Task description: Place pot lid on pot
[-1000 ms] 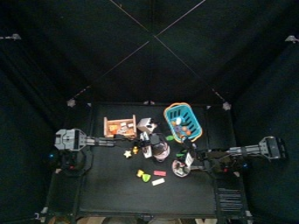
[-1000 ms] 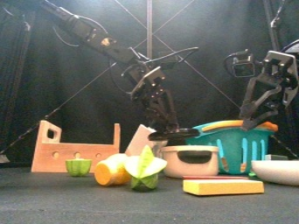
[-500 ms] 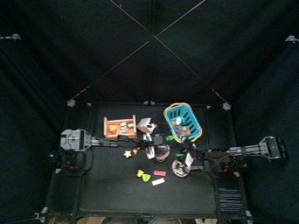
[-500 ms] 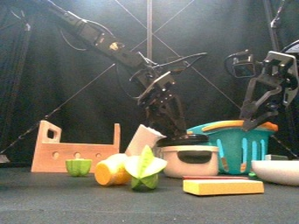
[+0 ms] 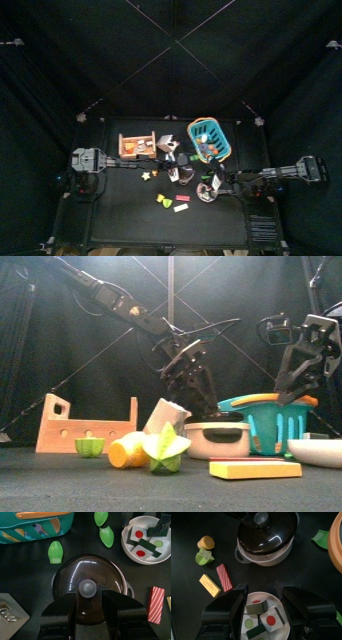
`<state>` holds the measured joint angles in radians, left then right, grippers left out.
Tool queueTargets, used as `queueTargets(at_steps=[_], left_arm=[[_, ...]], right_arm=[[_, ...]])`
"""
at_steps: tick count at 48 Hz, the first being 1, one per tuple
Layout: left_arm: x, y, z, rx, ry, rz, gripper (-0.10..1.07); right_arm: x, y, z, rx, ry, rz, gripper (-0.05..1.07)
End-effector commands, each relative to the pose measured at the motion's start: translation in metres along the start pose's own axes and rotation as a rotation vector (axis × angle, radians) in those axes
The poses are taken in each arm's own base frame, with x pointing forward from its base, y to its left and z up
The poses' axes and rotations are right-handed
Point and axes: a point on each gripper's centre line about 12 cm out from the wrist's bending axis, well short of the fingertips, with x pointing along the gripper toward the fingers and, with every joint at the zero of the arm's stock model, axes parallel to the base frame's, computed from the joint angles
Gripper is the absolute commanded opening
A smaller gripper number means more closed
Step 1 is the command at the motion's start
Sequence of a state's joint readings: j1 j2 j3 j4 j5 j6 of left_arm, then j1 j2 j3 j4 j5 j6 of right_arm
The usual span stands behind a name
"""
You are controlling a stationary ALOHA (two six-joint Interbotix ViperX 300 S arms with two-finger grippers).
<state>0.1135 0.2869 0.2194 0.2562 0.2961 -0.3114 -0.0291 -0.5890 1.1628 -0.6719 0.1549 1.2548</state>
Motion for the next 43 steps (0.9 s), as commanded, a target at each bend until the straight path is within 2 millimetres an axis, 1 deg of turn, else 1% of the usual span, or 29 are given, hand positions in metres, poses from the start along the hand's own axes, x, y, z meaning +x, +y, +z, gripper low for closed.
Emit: queueTargets(at_steps=[1, 12, 19, 31, 43], left_arm=[[-0.0075, -0.0021, 0.0156, -0.002, -0.043, -0.006, 0.62], [-0.0078, -0.0072, 0.0148, 0.004, -0.038, -0.013, 0.62], [-0.0078, -0.0072, 0.0148, 0.004, -0.038, -0.013, 0.62], [-0.0040, -0.0080, 0.0168, -0.002, -0.040, -0.015, 0.62], [0.0006, -0.0087, 0.0130, 0.000, -0.025, -0.014, 0.62]], right_arm=[[-0.0012, 0.0026, 0.0041, 0.002, -0.013, 0.011, 0.83], [-0.0009, 0.0025, 0.0039, 0.002, -0.012, 0.010, 0.83], [-0.0009, 0.0025, 0.0039, 0.005, -0.012, 0.010, 0.83], [-0.0012, 0.0026, 0.0041, 0.002, -0.013, 0.011, 0.83], [-0.0009, 0.0028, 0.0038, 0.001, -0.012, 0.011, 0.83]])
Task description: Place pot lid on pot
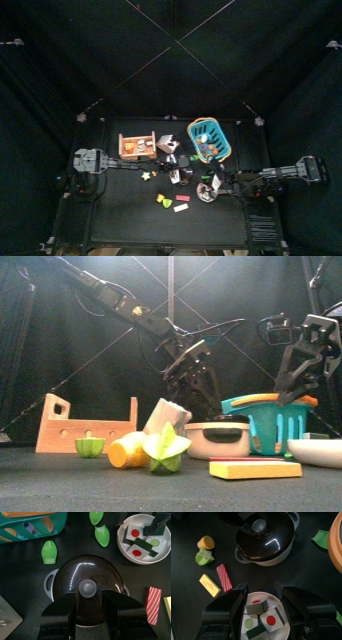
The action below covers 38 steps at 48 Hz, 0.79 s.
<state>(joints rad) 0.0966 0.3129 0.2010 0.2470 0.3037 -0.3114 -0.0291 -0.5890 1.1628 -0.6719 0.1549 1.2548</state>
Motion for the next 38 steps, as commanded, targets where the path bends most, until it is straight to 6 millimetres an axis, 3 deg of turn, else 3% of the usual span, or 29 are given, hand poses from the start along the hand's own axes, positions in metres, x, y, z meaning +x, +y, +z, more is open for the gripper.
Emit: queueTargets(at_steps=[1, 38], left_arm=[[-0.0077, 0.0010, 0.0149, -0.005, -0.040, -0.001, 0.62], [-0.0154, 0.0026, 0.0197, -0.001, 0.012, 0.026, 0.63]], right_arm=[[-0.0009, 0.0025, 0.0039, 0.004, -0.012, 0.010, 0.83], [-0.0009, 0.0025, 0.0039, 0.005, -0.012, 0.010, 0.83]])
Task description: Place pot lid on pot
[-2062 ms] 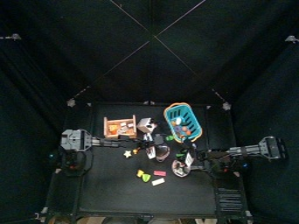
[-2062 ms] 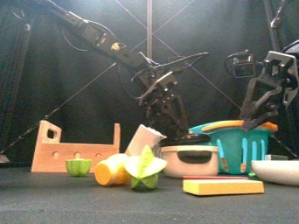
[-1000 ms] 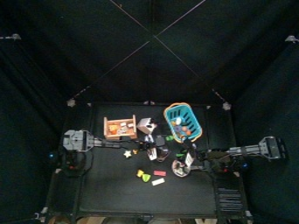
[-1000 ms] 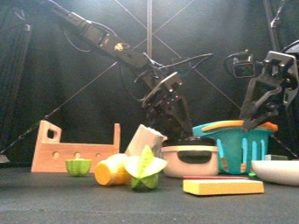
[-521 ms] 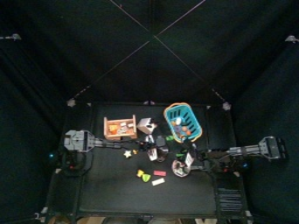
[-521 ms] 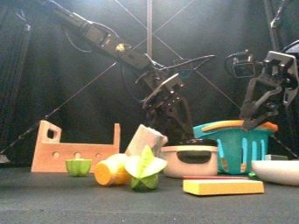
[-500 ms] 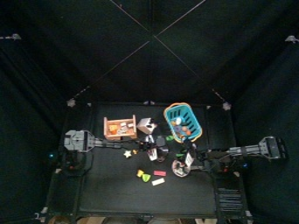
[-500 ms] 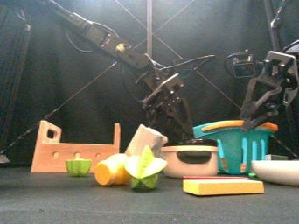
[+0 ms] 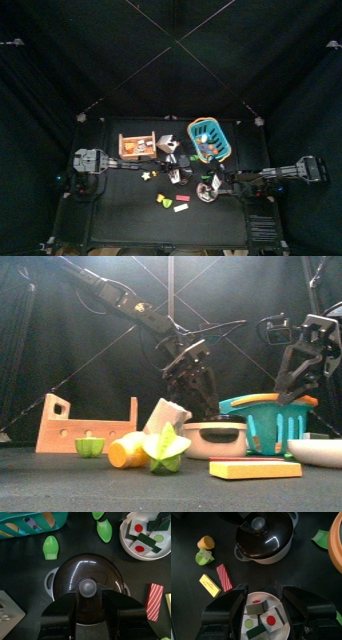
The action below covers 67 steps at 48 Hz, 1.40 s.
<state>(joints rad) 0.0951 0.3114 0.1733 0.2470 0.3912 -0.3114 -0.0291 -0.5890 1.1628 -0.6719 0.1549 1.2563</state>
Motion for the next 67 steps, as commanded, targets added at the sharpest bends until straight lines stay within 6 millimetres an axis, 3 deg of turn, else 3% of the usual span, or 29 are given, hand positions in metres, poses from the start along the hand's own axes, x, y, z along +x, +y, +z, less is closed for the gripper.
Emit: queueTargets(at_steps=[1, 26, 49, 67], left_arm=[[-0.0131, 0.0019, 0.0178, -0.002, -0.042, 0.004, 0.63], [-0.0195, 0.0020, 0.0250, 0.005, -0.038, 0.016, 0.63], [-0.0116, 0.0026, 0.0190, 0.006, -0.015, 0.019, 0.64], [-0.0104, 0.0036, 0.0206, -0.005, -0.036, 0.011, 0.88]], right_arm=[[-0.0012, 0.0026, 0.0041, 0.002, -0.013, 0.011, 0.83], [-0.0009, 0.0025, 0.0039, 0.001, -0.012, 0.010, 0.83], [-0.0009, 0.0025, 0.0039, 0.001, -0.012, 0.010, 0.83], [-0.0009, 0.0028, 0.0038, 0.000, -0.012, 0.011, 0.83]])
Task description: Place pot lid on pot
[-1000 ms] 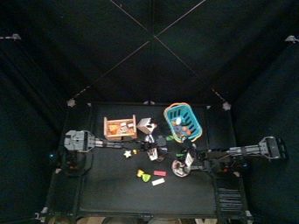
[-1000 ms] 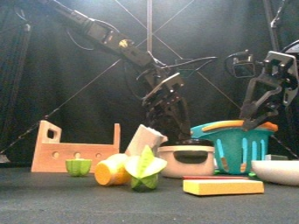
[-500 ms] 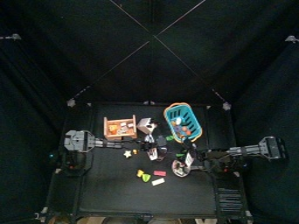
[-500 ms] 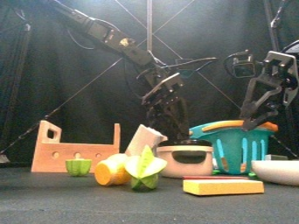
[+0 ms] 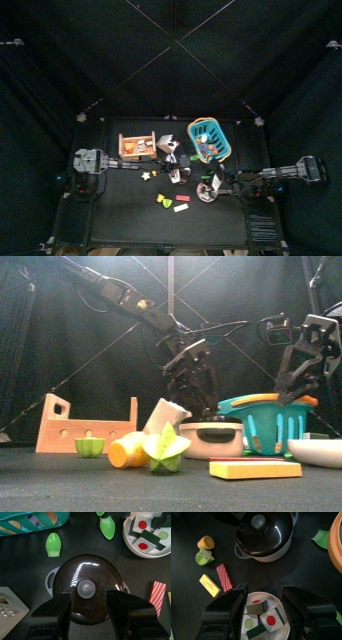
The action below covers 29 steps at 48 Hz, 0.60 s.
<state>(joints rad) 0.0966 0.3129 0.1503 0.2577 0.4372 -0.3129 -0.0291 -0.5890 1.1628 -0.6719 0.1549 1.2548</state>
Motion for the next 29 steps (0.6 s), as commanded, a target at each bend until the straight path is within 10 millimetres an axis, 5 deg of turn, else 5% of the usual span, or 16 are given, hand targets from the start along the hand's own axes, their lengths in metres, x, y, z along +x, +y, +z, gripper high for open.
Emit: queueTargets(at_steps=[1, 29], left_arm=[[-0.0092, 0.0014, 0.0167, -0.011, -0.058, -0.007, 0.89], [-0.0146, -0.0012, 0.0200, -0.013, -0.123, -0.031, 0.90]], right_arm=[[-0.0009, 0.0025, 0.0039, 0.002, -0.012, 0.010, 0.83], [-0.0009, 0.0025, 0.0039, 0.002, -0.012, 0.010, 0.83]])
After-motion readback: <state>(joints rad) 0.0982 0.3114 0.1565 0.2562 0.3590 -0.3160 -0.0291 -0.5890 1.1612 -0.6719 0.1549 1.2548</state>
